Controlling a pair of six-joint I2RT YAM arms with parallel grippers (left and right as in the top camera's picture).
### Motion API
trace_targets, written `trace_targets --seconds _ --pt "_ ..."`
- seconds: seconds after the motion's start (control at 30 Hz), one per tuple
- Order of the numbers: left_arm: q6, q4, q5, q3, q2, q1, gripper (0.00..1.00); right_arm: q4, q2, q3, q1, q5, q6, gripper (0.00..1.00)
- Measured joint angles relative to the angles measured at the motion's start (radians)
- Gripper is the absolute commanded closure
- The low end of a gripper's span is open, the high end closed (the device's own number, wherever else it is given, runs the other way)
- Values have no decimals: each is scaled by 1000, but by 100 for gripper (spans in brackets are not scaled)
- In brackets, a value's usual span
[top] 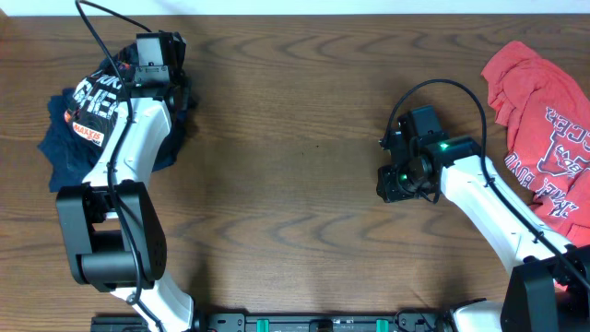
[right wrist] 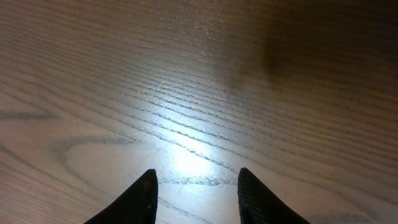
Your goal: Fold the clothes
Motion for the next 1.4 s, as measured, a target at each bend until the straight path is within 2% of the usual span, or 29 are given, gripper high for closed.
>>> trace_targets --seconds 0.03,0.1,0.33,0.5,0.57,0.73,1.17,1.4 --pt "3 -1 -2 0 0 0 59 0 0 0 0 0 0 60" --pt "10 -14 -5 0 0 0 52 0 0 0 0 0 0 60" --pt "44 -84 -7 0 0 -5 53 -1 0 0 0 0 0 59" --pt "79 -104 -7 0 0 -46 76 0 0 0 0 0 0 59" --pt "84 -111 -6 0 0 -69 81 0 0 0 0 0 0 59" --pt "85 -126 -6 0 0 -99 81 -1 0 0 0 0 0 59" --pt "71 -81 12 0 76 -57 81 -1 0 0 0 0 0 59" --pt "71 60 -38 2 103 -57 81 -6 0 0 0 0 0 59"
